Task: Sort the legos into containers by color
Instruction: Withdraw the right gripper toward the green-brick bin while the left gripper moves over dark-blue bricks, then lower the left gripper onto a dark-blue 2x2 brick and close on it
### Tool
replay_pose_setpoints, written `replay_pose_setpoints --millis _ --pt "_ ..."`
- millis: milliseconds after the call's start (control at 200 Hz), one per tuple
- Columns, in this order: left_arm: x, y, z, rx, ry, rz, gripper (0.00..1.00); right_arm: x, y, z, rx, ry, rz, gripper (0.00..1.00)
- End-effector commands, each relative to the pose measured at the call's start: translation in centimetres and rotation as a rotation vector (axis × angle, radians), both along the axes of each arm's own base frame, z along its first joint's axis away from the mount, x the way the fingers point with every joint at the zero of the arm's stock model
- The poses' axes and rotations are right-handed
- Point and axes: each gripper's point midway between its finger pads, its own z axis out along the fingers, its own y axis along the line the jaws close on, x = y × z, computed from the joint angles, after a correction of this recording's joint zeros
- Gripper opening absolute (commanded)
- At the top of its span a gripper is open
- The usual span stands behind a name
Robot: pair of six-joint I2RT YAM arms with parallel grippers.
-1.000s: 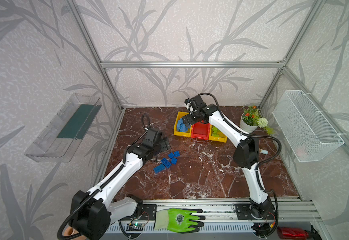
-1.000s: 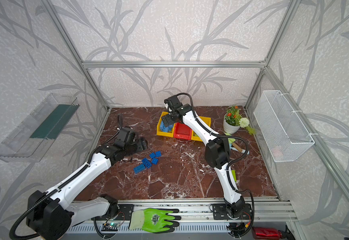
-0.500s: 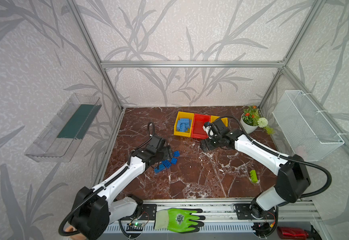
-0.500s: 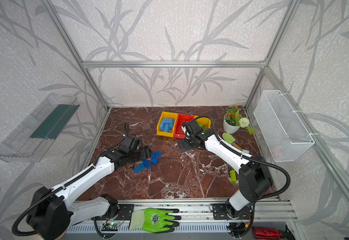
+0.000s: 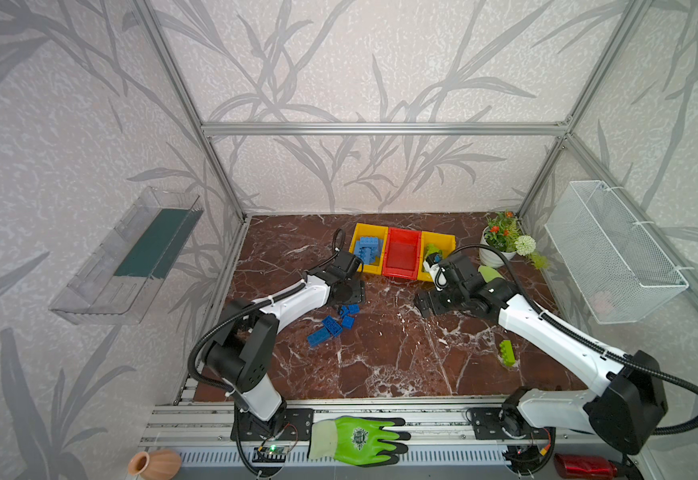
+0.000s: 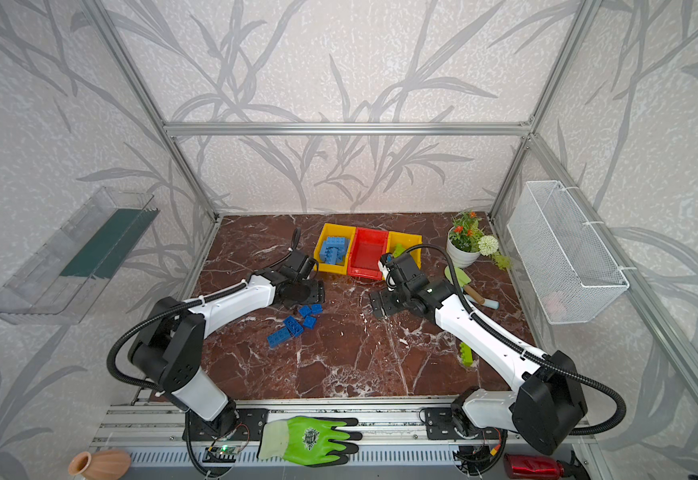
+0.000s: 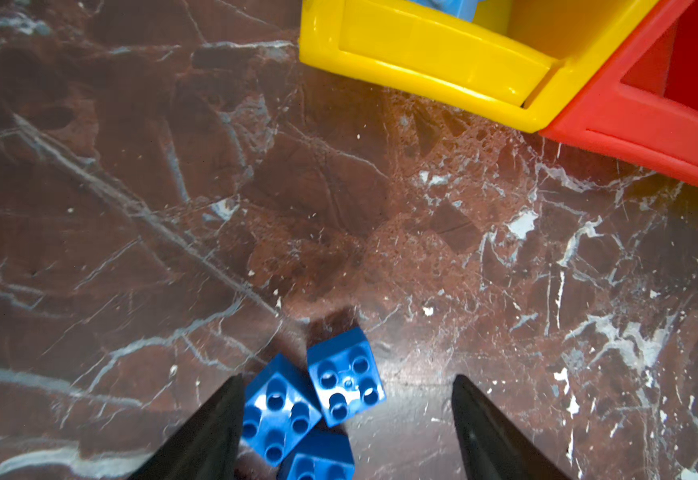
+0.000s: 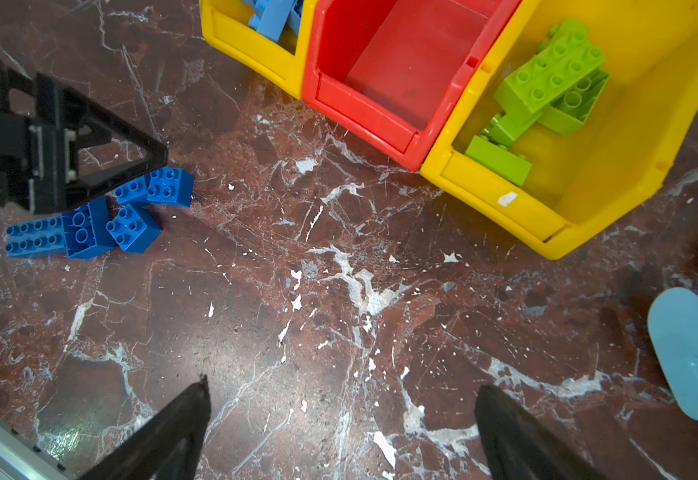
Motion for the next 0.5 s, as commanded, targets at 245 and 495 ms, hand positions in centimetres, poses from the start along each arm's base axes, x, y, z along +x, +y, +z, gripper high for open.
replay_pose_setpoints --millis 245,495 --pt "1.4 -2.6 -2.0 0.003 0.051 -0.084 0.67 0.1 -0.6 0.0 -0.012 -0.005 -0.016 0.99" --pt "-0.5 -2.9 -3.5 0.032 0.091 -0.086 0.65 0.1 -1.0 0.0 -0.022 -0.008 -0.027 0.99"
